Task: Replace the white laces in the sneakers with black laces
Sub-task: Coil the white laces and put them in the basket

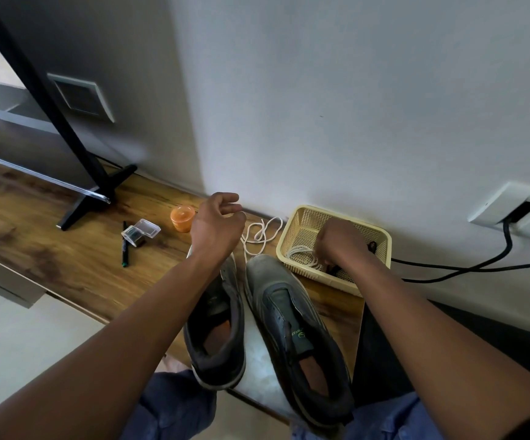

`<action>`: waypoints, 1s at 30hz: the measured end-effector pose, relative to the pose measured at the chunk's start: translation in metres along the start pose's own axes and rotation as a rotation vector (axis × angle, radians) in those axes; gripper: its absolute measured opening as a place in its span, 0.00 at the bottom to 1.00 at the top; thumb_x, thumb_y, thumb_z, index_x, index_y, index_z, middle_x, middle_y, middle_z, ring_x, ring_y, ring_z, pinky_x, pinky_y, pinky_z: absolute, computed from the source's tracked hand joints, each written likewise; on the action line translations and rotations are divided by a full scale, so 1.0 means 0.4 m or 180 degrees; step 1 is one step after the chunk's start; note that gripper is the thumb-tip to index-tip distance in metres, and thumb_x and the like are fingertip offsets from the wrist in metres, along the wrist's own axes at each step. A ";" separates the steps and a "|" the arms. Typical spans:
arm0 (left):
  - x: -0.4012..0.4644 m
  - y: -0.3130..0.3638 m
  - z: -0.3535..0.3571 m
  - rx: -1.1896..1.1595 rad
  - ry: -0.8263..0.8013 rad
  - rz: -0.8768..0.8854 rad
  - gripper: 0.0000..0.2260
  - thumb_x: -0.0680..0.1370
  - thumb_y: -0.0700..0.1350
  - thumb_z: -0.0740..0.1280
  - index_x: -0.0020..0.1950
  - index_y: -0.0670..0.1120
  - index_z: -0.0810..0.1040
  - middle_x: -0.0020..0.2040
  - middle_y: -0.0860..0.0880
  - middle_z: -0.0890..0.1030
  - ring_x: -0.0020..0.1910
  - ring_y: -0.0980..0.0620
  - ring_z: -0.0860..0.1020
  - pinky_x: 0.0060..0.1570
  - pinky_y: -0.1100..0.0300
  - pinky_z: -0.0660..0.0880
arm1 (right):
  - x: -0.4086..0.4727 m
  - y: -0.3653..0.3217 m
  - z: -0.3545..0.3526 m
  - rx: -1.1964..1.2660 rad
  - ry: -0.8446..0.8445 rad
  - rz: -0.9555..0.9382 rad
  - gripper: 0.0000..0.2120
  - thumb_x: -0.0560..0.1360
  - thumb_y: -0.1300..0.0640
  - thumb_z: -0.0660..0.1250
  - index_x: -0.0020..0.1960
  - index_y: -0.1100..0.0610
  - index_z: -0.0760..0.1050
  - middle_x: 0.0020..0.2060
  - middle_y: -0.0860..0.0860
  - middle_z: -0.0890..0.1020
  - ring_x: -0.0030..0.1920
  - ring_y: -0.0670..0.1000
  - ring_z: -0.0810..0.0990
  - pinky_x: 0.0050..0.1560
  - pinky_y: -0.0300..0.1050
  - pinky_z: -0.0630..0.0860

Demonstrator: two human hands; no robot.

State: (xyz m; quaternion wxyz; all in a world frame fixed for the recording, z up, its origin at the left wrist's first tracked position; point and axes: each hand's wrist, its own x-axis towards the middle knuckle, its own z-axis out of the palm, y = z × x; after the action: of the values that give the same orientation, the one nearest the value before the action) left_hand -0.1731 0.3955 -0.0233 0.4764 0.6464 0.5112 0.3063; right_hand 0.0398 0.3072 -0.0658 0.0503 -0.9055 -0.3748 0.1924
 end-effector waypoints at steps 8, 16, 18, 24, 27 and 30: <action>0.014 -0.006 -0.013 -0.0022 0.0271 -0.0069 0.18 0.75 0.42 0.63 0.62 0.54 0.82 0.51 0.59 0.86 0.54 0.58 0.82 0.60 0.52 0.80 | -0.019 -0.031 -0.033 0.0371 0.0846 -0.0558 0.06 0.71 0.59 0.74 0.47 0.54 0.82 0.41 0.51 0.84 0.41 0.55 0.82 0.41 0.47 0.81; 0.026 -0.021 -0.043 -0.0144 0.0332 -0.0109 0.14 0.76 0.38 0.64 0.53 0.54 0.83 0.45 0.60 0.87 0.47 0.62 0.83 0.56 0.56 0.80 | -0.068 -0.213 0.015 -0.0292 0.0627 -0.2012 0.11 0.73 0.51 0.65 0.51 0.44 0.84 0.47 0.46 0.86 0.58 0.54 0.78 0.59 0.53 0.73; 0.033 -0.027 -0.047 -0.0206 0.0320 -0.0126 0.14 0.75 0.39 0.63 0.52 0.54 0.84 0.44 0.60 0.87 0.48 0.61 0.84 0.58 0.55 0.80 | -0.076 -0.242 0.037 -0.0838 0.0258 -0.2034 0.13 0.74 0.47 0.63 0.51 0.44 0.85 0.51 0.47 0.85 0.62 0.55 0.76 0.67 0.58 0.66; 0.044 -0.044 -0.067 -0.0161 0.0284 -0.0088 0.13 0.75 0.40 0.64 0.50 0.54 0.84 0.44 0.60 0.87 0.49 0.61 0.84 0.59 0.55 0.80 | -0.089 -0.302 0.083 -0.1725 -0.0098 -0.1799 0.19 0.78 0.45 0.56 0.56 0.51 0.82 0.63 0.56 0.81 0.70 0.59 0.71 0.71 0.67 0.58; 0.052 -0.050 -0.077 -0.0055 0.0222 -0.0043 0.13 0.76 0.39 0.64 0.50 0.55 0.85 0.44 0.60 0.87 0.49 0.61 0.84 0.55 0.57 0.80 | -0.091 -0.315 0.078 -0.1520 -0.0184 -0.1786 0.07 0.76 0.49 0.60 0.45 0.50 0.76 0.60 0.56 0.82 0.70 0.58 0.71 0.73 0.67 0.58; 0.056 -0.052 -0.076 0.0097 0.0106 0.0067 0.13 0.77 0.39 0.64 0.51 0.55 0.85 0.46 0.60 0.87 0.51 0.61 0.83 0.55 0.59 0.79 | -0.085 -0.311 0.061 -0.1152 -0.0007 -0.1830 0.07 0.71 0.49 0.63 0.40 0.52 0.72 0.52 0.55 0.84 0.63 0.59 0.78 0.70 0.61 0.66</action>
State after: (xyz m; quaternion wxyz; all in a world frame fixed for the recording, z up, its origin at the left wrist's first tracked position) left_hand -0.2012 0.4265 -0.0339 0.4546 0.6537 0.5169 0.3142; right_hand -0.0736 0.3709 -0.0482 -0.0594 -0.7568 -0.6430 0.1017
